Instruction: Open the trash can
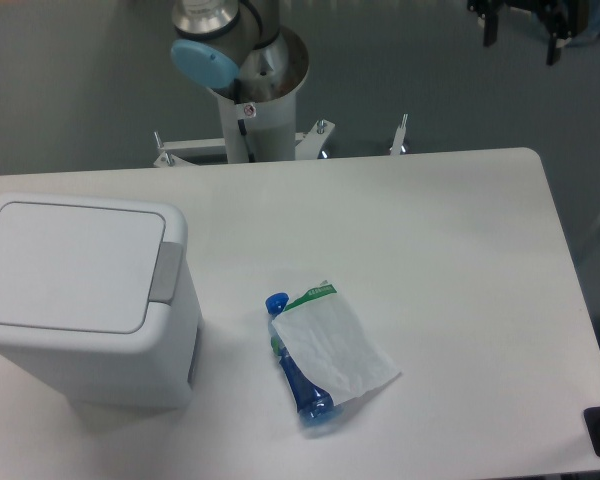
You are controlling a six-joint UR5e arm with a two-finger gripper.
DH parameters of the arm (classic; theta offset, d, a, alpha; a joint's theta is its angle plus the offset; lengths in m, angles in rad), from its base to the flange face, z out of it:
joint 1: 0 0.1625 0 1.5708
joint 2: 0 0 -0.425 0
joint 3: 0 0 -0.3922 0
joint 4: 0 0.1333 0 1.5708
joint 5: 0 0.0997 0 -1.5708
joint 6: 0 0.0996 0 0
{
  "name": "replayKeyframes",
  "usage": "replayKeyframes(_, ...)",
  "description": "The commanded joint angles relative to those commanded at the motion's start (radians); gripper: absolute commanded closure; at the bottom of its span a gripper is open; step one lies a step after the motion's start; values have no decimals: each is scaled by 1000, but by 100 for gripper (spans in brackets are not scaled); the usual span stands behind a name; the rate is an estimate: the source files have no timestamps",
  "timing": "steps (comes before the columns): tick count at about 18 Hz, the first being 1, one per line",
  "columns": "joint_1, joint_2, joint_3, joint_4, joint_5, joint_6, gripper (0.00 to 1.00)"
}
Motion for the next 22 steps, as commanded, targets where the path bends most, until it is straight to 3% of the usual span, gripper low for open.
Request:
replayKeyframes(8, -27, 14, -6, -5, 2, -47, 0)
replayKeyframes(15, -207, 8, 12, 3, -8, -460, 0)
replayKeyframes(22, -310, -3, 18, 47, -136, -792, 0)
